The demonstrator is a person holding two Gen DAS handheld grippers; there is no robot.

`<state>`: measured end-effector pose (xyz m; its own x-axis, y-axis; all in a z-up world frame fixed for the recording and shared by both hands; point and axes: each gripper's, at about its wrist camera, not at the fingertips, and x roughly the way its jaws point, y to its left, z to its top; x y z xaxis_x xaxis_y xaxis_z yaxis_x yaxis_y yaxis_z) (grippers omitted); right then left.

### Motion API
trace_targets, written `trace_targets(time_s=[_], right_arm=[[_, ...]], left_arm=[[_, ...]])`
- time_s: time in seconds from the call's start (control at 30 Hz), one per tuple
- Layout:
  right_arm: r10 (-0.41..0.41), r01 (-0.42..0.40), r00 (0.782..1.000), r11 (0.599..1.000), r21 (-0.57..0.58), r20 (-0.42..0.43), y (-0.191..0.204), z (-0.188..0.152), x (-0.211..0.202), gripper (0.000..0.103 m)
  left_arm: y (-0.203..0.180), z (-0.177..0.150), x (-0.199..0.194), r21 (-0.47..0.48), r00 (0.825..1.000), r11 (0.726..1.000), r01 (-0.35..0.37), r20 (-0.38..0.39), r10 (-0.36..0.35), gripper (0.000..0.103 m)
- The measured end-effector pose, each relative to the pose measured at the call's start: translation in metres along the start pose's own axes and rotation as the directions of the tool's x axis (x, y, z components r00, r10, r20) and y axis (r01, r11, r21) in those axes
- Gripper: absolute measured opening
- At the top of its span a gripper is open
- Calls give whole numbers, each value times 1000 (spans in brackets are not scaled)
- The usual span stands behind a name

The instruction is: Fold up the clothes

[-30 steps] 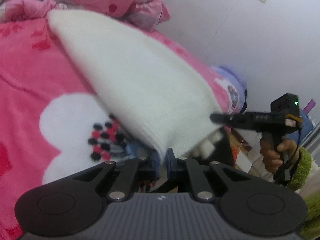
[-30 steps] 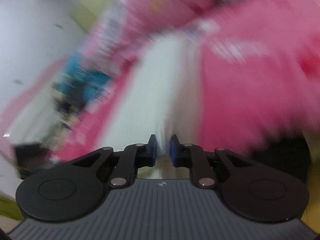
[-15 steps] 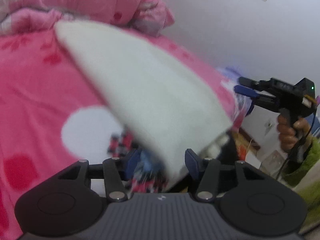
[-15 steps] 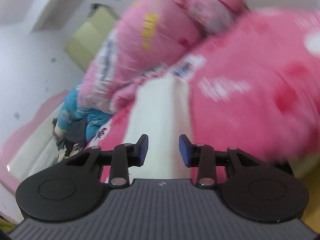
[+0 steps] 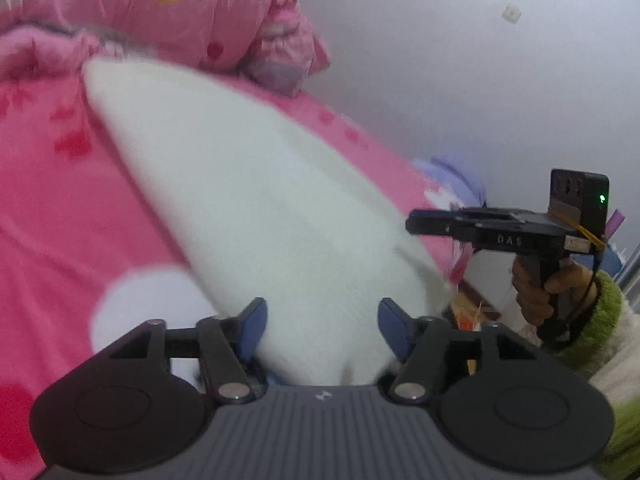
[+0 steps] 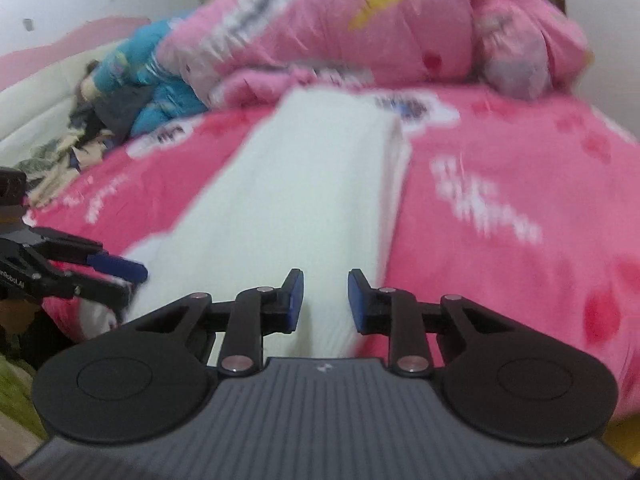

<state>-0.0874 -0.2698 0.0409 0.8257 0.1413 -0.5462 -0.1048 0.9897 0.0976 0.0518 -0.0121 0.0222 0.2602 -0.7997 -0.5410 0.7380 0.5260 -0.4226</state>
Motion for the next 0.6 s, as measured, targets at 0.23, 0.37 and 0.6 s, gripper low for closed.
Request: trace_targets(time_s=[0.23, 0.37, 0.6], right_arm=[[77, -72, 996, 993, -97, 52, -6, 70, 82, 24], [43, -45, 993, 999, -20, -107, -40, 57, 144, 21], [146, -142, 989, 986, 86, -35, -57, 104, 131, 24]], left_arm=[[42, 32, 57, -87, 996, 992, -95, -9, 94, 66], [57, 21, 56, -117, 998, 991, -70, -13, 69, 63], [71, 58, 46, -146, 997, 988, -53, 39, 60, 69]])
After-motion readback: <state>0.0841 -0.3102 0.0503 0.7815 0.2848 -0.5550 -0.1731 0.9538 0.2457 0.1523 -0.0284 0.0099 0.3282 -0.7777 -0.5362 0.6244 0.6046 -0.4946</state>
